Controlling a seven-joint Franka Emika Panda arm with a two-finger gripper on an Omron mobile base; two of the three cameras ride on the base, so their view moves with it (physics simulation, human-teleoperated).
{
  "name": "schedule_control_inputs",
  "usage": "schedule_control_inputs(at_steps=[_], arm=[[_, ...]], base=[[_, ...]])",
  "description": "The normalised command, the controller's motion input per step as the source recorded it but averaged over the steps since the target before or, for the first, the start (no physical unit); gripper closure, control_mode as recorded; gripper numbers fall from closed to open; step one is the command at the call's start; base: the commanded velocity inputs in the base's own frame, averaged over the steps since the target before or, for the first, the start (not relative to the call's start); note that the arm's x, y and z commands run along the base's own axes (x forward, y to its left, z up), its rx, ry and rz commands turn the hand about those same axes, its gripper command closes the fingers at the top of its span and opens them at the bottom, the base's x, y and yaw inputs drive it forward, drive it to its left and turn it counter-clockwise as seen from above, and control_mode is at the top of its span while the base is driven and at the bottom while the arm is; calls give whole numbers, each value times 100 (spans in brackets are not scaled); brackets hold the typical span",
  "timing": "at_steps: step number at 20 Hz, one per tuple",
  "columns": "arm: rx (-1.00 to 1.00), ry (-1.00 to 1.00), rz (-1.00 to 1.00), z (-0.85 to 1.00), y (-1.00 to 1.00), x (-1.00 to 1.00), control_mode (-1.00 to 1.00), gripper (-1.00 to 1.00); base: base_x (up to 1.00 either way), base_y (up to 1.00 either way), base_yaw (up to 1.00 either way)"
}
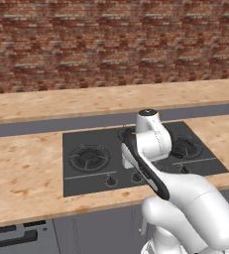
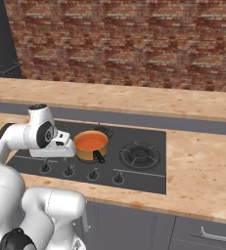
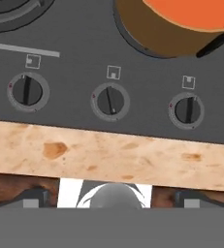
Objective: Wait until the marinara sauce is simmered to a deep red color and then turn off the stove.
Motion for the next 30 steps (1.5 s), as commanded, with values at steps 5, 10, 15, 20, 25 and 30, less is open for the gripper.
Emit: schedule_control_inputs(at_steps=[5, 10, 15, 20, 25, 30], arm=[[0, -13, 0, -42, 6, 0, -100, -100], [-2, -9, -2, -28, 0, 10, -100, -100], [-3, 0, -4, -26, 0, 20, -100, -100], [0, 0, -1, -22, 0, 14, -100, -100], [0, 0, 0, -15, 0, 17, -100, -100], [0, 0, 0, -7, -6, 18, -100, -100]], base=[[0, 0, 0], [0, 0, 0], [0, 0, 0], [0, 0, 0], [0, 0, 0], [0, 0, 0]])
